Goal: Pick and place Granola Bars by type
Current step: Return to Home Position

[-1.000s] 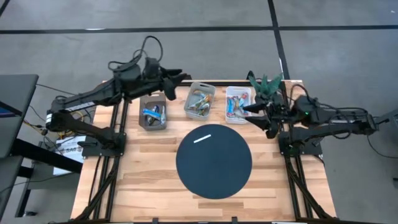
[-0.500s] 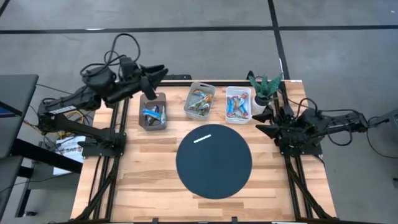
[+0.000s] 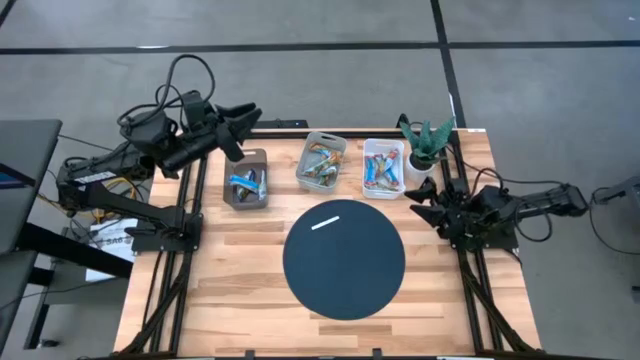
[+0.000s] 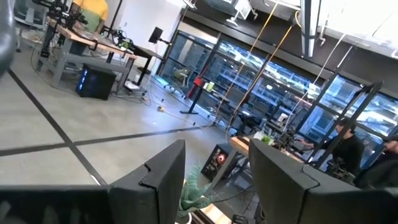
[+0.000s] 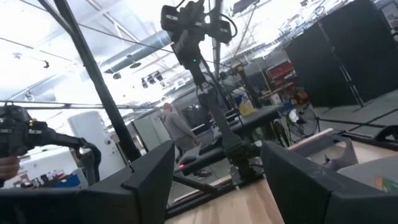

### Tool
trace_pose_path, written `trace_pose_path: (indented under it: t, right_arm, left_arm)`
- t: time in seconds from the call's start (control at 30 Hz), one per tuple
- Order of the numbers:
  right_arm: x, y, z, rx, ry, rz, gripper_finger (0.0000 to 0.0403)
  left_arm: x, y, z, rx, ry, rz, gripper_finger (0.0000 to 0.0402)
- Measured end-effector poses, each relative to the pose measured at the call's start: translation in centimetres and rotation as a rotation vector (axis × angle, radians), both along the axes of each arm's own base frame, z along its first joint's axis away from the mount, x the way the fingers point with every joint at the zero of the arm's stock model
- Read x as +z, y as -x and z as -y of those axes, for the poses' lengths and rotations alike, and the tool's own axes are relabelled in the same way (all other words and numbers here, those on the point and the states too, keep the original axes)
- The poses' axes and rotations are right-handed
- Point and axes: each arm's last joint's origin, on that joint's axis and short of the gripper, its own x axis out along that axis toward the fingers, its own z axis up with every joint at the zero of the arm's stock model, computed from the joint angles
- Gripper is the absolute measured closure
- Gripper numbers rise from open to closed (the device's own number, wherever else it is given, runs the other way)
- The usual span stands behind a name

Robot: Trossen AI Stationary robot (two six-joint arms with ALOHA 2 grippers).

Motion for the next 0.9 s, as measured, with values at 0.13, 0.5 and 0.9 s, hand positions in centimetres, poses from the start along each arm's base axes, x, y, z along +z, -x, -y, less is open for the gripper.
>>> trace_pose_path:
  t: [0.13,0.5,0.9]
  right_arm:
    - [-1.0,0.2,0.1,-0.014,-0.003,-0.007,0.0171]
    - [-2.8,0.2,-0.1,-0.001,0.169,-0.181,0.0171]
    - [-3.6,0.2,-0.2,-0.008,0.388,-0.260,0.0171]
  left_arm:
    - [0.0,0.0,0.2,-0.008,0.001,0.001,0.0232]
    - [0.2,0.0,0.4,-0.018,0.006,0.022,0.0232]
    - [-0.2,0.1,0.6,-0.109,0.097,0.036,0.0232]
